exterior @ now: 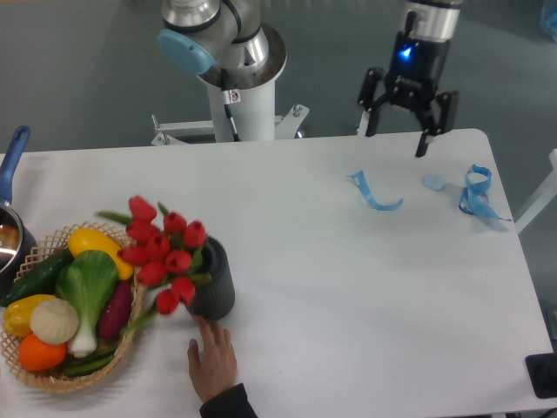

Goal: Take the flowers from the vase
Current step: 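Move the open gripper from above the table toward the red tulips, then lower the gripper around the tulip stems just above the vase rim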

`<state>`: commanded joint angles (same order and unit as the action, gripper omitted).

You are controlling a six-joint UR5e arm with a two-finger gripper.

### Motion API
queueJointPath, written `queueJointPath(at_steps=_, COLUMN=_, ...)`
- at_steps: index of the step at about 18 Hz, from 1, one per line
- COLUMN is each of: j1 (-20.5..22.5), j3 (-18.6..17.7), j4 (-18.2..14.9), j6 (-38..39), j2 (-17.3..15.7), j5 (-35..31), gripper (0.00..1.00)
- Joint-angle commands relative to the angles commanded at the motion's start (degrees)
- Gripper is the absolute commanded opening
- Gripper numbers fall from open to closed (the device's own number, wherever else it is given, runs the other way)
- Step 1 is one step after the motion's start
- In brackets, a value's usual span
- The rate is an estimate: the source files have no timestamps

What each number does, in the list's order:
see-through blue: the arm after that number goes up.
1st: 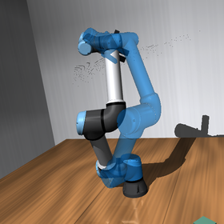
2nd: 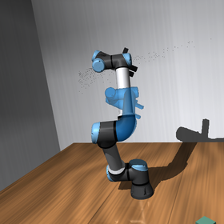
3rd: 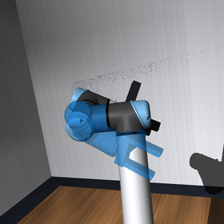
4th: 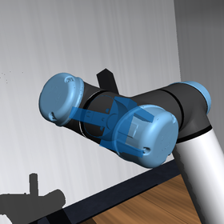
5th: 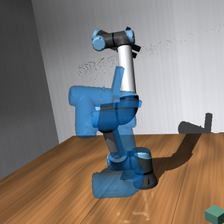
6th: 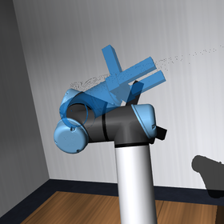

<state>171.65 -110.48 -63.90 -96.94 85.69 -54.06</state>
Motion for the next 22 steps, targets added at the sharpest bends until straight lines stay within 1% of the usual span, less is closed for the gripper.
queueJointPath(at_steps=4, j1=-0.1, j3=-0.6, j4=0.1, j6=-0.1, j2=0.4, j5=4.2, gripper=1.00)
queueJointPath(at_steps=6, j1=-0.7, j3=-2.6, j4=1.0, j6=-0.2, j2=0.5, j5=6.8, gripper=1.00)
queueJointPath(at_steps=8, j1=-1.1, j3=-4.8, j4=2.4, j6=-0.1, j2=0.5, j5=7.4, gripper=1.00)
queueJointPath(at_steps=9, j1=-1.5, j3=-5.1, j4=2.8, j6=0.0, j2=0.8, j5=7.8, gripper=1.00)
queueJointPath(at_steps=10, j1=-2.7, j3=-5.0, j4=2.9, j6=0.1, j2=1.7, j5=8.6, gripper=1.00)
queueJointPath(at_steps=12, j1=-5.1, j3=-5.0, j4=2.9, j6=0.3, j2=3.3, j5=12.2, gripper=1.00)
queueJointPath(at_steps=16, j1=-8.3, j3=-4.4, j4=3.1, j6=5.1, j2=4.6, j5=18.4, gripper=1.00)
queueJointPath(at_steps=17, j1=-9.1, j3=-4.2, j4=3.1, j6=5.3, j2=4.9, j5=19.4, gripper=1.00)
queueJointPath(at_steps=20, j1=-11.8, j3=-3.8, j4=3.1, j6=5.4, j2=6.7, j5=20.1, gripper=1.00)
queueJointPath(at_steps=22, j1=-14.5, j3=-2.3, j4=3.1, j6=5.5, j2=8.3, j5=20.2, gripper=1.00)
